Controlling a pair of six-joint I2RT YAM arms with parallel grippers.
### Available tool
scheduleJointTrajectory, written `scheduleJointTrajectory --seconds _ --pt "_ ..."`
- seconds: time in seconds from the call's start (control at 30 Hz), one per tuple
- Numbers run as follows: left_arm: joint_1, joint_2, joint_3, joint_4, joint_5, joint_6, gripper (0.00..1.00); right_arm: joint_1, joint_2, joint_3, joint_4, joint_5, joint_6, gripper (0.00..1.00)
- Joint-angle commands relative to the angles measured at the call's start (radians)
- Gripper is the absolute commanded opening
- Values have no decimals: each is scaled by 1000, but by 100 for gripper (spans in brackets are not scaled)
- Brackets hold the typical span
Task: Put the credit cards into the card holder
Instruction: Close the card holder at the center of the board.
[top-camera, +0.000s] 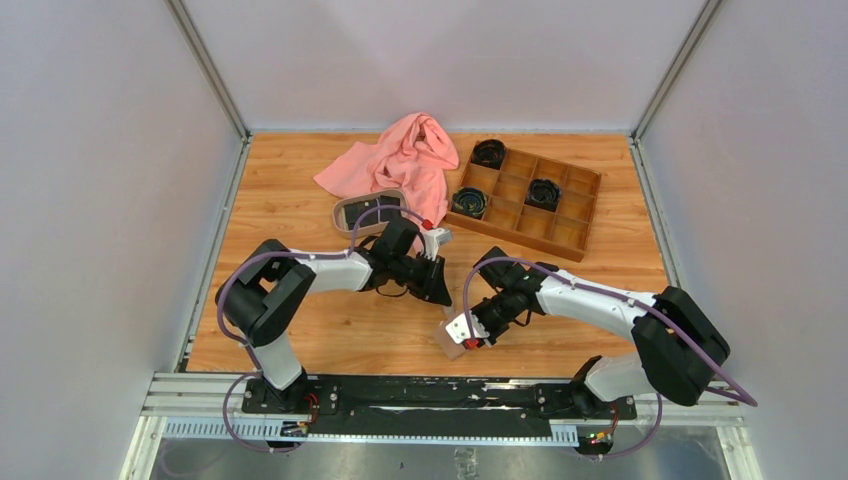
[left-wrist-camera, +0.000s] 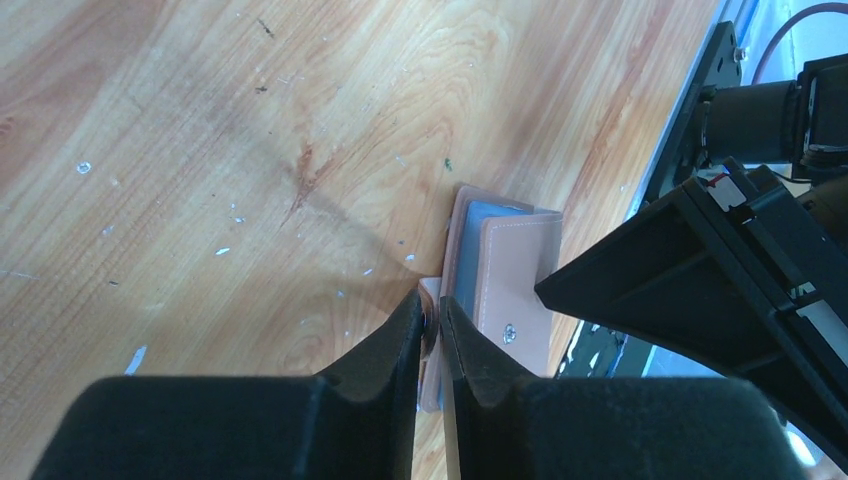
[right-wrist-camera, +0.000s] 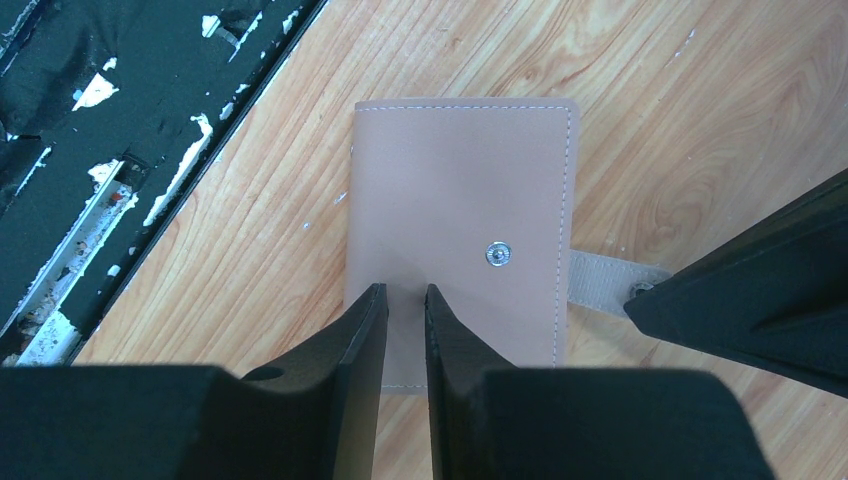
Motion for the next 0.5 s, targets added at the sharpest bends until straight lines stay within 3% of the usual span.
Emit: scheduleJointTrajectory --seconds 0.0,0.47 --pt "7 22 10 12 16 -16 15 19 48 -16 -4 81 -17 23" --pt "33 22 -19 65 43 -71 17 20 47 -16 -7 84 -21 23"
